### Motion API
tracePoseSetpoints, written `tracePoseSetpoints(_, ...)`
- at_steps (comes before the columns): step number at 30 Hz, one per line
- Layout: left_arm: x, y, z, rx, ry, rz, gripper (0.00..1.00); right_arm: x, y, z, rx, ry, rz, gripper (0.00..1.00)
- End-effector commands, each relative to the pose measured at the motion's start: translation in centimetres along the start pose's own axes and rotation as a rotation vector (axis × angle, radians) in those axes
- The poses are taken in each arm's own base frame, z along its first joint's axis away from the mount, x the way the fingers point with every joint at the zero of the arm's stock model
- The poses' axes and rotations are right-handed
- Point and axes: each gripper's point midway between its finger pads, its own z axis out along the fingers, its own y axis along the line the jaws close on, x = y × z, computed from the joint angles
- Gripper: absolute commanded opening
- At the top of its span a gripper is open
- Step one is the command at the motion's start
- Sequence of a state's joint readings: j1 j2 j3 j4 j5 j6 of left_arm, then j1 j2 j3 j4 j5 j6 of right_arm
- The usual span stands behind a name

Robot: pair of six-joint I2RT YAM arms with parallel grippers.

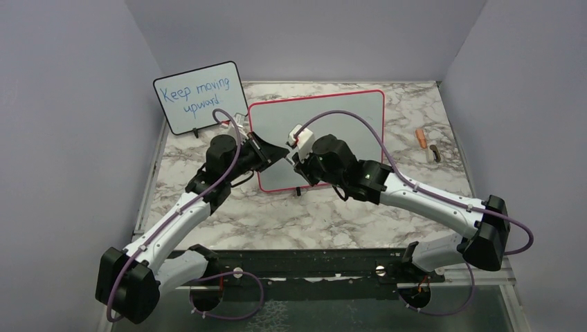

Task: Write a sentence on the whiteboard
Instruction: Open the whiteboard marker at the center of the board.

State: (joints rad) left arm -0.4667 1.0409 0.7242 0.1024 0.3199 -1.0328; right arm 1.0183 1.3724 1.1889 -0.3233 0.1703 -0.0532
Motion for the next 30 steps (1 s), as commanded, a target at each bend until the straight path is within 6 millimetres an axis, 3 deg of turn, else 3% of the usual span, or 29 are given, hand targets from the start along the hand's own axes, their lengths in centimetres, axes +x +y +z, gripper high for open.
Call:
tracePoseSetpoints(1, -0.9, -0.4, -0.5, 0.027, -0.071, -0.038, 0.00, -1.3, 0.8, 0.3, -0.029, -0.081, 0.029, 0.01)
tracePoseSetpoints(6, -1.1, -0.3, -1.1, 0.038, -0.110, -0.091, 0.00, -1.8, 2.1, 0.3, -0.083, -0.153, 0.125, 0.03)
tracePoseSetpoints(10, -1.3, -0.4, -1.7, 0.061, -0.145, -0.137, 0.00, -2.8, 2.5, -0.4, -0.105, -0.241, 0.211, 0.11)
tracePoseSetpoints(19, -1.5, -0.4, -2.9, 0.101, -0.196, -0.264, 0.00, -3.9, 1.2, -3.1, -0.073, -0.400, 0.336, 0.60)
tracePoseSetpoints(24, -1.5, -0.9, -3.3, 0.129, -0.200, -0.322, 0.00, -4.4, 1.1, -4.6, -0.095, -0.505, 0.396, 0.67)
tracePoseSetpoints(30, -1.3, -0.8, -3.4, 0.135, -0.191, -0.372, 0.00, -4.2, 1.0, -4.3, -0.089, -0.525, 0.462, 0.73)
